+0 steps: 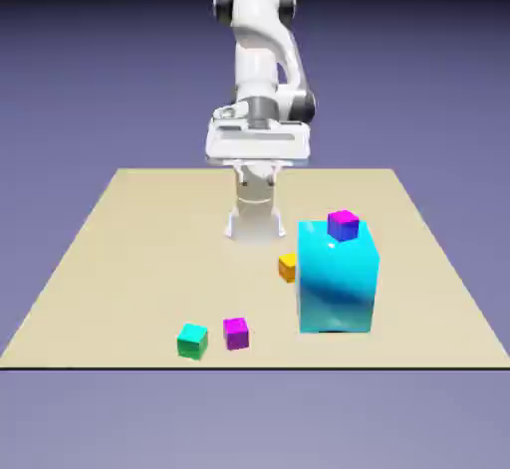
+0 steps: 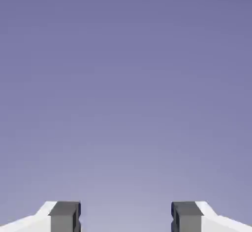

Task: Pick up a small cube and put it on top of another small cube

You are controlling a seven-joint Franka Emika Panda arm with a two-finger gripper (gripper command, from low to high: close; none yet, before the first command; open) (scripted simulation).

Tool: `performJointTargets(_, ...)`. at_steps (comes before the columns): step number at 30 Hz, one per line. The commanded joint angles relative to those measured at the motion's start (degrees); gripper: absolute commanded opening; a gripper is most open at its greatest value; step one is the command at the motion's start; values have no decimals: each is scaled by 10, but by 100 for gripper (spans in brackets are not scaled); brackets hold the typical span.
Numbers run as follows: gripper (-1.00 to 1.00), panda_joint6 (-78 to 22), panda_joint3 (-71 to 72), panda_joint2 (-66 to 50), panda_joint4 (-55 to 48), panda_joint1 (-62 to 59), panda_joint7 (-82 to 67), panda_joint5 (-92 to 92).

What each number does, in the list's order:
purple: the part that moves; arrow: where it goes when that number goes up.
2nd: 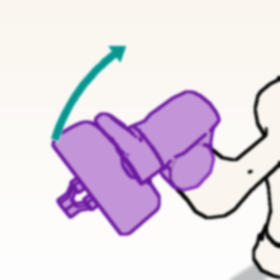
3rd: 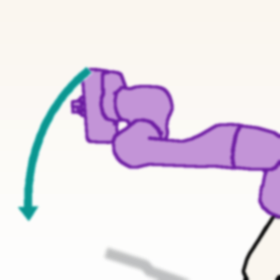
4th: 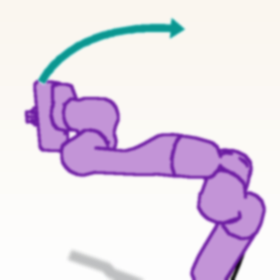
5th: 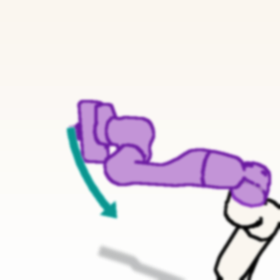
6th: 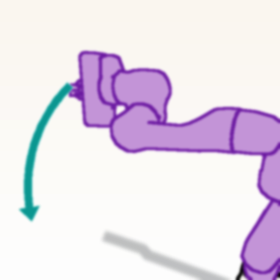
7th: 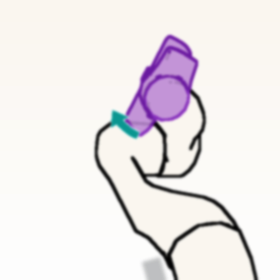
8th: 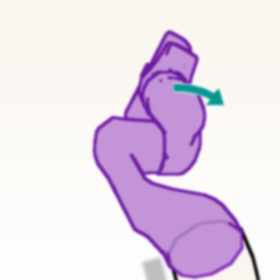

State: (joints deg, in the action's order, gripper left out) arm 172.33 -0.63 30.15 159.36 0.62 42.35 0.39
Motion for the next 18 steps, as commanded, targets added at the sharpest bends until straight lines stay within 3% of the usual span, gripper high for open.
performJointTargets(1, 0, -14, -5, -21, -14, -1, -1, 3)
performJointTargets(18, 0, -250, -95, -374, -245, -10, -17, 58)
